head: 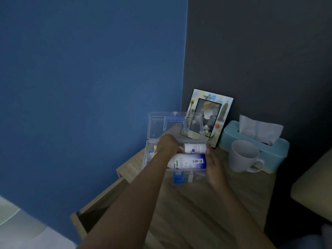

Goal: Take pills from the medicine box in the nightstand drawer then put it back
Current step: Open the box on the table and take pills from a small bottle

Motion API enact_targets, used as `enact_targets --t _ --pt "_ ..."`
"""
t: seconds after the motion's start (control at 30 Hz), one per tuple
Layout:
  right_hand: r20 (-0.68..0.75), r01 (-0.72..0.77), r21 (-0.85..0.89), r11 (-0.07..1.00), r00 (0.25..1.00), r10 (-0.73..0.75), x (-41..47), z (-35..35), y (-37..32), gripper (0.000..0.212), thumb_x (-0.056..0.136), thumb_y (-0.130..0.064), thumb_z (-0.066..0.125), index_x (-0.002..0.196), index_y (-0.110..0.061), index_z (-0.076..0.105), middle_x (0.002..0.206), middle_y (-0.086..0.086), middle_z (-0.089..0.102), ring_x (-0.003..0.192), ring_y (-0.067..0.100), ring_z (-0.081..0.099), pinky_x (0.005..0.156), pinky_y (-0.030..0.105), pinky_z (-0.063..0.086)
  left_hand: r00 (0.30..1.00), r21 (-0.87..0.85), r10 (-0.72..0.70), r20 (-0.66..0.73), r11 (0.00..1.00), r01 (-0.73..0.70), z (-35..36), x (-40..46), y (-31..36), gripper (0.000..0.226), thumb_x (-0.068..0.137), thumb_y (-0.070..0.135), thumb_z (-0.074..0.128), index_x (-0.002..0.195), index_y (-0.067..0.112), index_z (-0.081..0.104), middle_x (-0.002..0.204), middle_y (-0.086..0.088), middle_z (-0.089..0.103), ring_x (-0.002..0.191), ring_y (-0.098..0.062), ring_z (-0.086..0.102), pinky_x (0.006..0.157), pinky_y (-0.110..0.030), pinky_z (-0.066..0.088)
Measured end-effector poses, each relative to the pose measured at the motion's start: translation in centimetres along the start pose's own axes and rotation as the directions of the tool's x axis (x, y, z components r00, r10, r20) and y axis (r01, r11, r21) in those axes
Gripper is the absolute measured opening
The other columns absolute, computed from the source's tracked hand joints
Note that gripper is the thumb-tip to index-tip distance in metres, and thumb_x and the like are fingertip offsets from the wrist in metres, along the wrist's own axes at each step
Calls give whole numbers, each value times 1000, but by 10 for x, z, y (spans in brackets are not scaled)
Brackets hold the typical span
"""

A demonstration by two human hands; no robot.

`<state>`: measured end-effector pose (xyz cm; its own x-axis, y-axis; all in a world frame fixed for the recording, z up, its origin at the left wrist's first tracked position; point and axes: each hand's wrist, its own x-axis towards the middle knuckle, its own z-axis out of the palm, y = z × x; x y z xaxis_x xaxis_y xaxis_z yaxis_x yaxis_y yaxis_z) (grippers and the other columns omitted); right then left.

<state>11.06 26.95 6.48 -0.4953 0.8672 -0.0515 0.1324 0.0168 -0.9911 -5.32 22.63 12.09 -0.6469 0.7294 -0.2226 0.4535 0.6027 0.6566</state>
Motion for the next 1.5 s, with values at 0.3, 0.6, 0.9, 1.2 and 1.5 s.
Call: enact_targets --t 0.3,0.6,0.9,1.2,1.5 --pt "-38 91 -53 994 995 -93 -15 -2 -22 52 101 -42 31 149 -22 36 143 10 53 121 25 60 98 52 51 969 -266 65 -240 955 -130 -17 -26 -20 34 69 25 83 93 3 74 91 -11 74 78 -18 66 70 -27 51" --pt "16 136 270 953 989 -145 -68 25 -38 33 102 -21 42 130 -19 59 130 2 64 115 -2 62 98 15 48 984 -824 157 -83 545 -156 16 -121 -17 25 86 16 67 106 2 72 84 -5 74 71 -4 68 65 -12 52" --pt "-119 108 206 973 989 -85 -130 22 -15 31 101 -13 45 123 -4 65 121 11 69 101 1 66 81 4 49 963 -579 152 -223 774 -256 54 -173 -30 25 92 29 58 80 10 68 64 4 65 58 -3 61 61 -18 51" --pt "-173 125 98 987 979 -106 -160 15 -3 31 102 -15 43 125 -9 63 123 -1 66 112 8 63 96 9 45 929 -154 303 -214 928 -338 76 -190 -30 42 100 43 25 81 22 55 73 1 61 67 -11 58 60 -22 37" --pt "-140 58 140 988 989 -38 -170 3 8 30 102 -15 43 122 -9 64 124 11 68 117 19 63 105 29 45 927 -304 315 -204 880 -366 90 -203 -43 36 97 44 40 80 16 57 69 3 58 63 -7 53 60 -21 40"
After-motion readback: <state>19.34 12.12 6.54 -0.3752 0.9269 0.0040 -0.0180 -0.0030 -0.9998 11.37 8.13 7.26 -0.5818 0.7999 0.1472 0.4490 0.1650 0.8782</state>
